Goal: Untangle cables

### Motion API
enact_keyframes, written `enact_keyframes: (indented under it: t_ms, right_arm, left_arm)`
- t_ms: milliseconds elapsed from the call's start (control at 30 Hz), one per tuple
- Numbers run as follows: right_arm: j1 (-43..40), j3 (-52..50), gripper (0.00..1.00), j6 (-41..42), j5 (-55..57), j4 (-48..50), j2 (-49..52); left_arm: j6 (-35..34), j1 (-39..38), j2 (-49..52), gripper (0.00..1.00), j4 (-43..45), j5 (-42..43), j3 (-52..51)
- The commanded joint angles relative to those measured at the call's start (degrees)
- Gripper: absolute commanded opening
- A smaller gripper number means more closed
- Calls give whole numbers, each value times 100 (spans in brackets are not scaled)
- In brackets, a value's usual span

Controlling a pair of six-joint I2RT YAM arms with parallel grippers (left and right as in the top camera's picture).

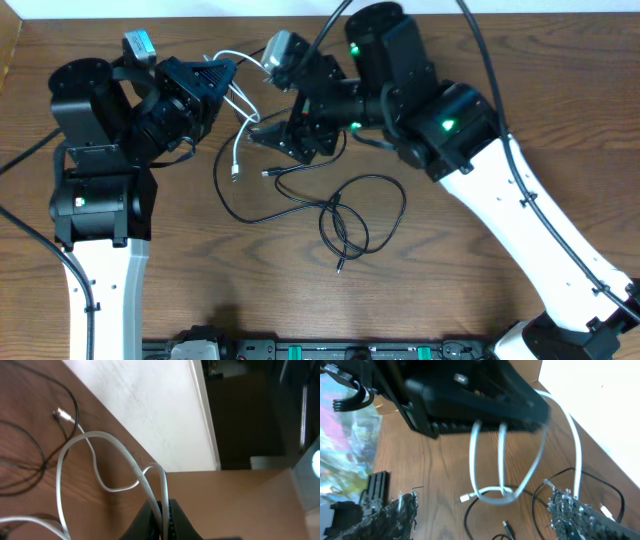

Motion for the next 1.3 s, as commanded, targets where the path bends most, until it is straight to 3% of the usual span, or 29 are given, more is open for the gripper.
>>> enact_keyframes:
  t_ms: [0, 67, 167, 300, 333, 367, 400, 467, 500, 533, 567, 767, 833, 900, 1133, 1267]
  right_arm:
    - [186, 28, 82, -114, 509, 166, 262]
    - [210, 26, 79, -98, 658, 262, 446]
    - [210, 28, 64, 4, 708, 509, 688]
    - [136, 28, 7, 236, 981, 693, 706]
    - [96, 28, 1, 350, 1078, 719, 686]
    - [9, 28, 1, 522, 1174, 719, 619]
    - [-149, 28, 1, 669, 1178, 693, 525]
    - [-417, 28, 1, 859, 1172, 579, 385]
    - [-498, 28, 1, 890, 1152, 542, 352]
    - [-713, 28, 1, 973, 1117, 424, 238]
    - [-903, 28, 1, 1008, 1117, 304, 151]
    - [-2026, 28, 1, 1005, 1185, -472, -249]
    - [-2809, 28, 1, 1010, 1309, -885, -363]
    - [-3491, 28, 1, 1113, 1309, -1095, -393]
    - [-4979, 28, 1, 1045, 37, -1784, -367]
    - [-5031, 28, 1, 1294, 1257, -2186, -352]
  left_arm:
    - [-909, -146, 22, 7, 4, -83, 59]
    - [-925, -153, 22, 7, 4, -42, 59]
    - [-925, -153, 22, 8, 2, -13, 59]
    - [-748, -153, 22, 8, 0, -17, 59]
    - [-610, -153, 22, 8, -7, -20, 59]
    - [-442, -153, 22, 8, -28, -22, 59]
    - [-221, -153, 24, 13, -68, -46, 59]
    - [214, -151, 24, 34, -173, -129, 59]
    - [330, -153, 24, 37, -208, -157, 59]
    - [562, -153, 24, 50, -304, -280, 59]
    - [763, -153, 24, 55, -398, -407, 59]
    - [1840, -151, 24, 59, -1008, -1241, 59]
    - [2667, -153, 24, 59, -1346, -1526, 57]
    - [3071, -153, 28, 59, -1593, -1755, 57]
    - [3827, -153, 44, 59, -2063, -2033, 48]
    - [3842, -188, 162, 59, -2192, -2033, -13]
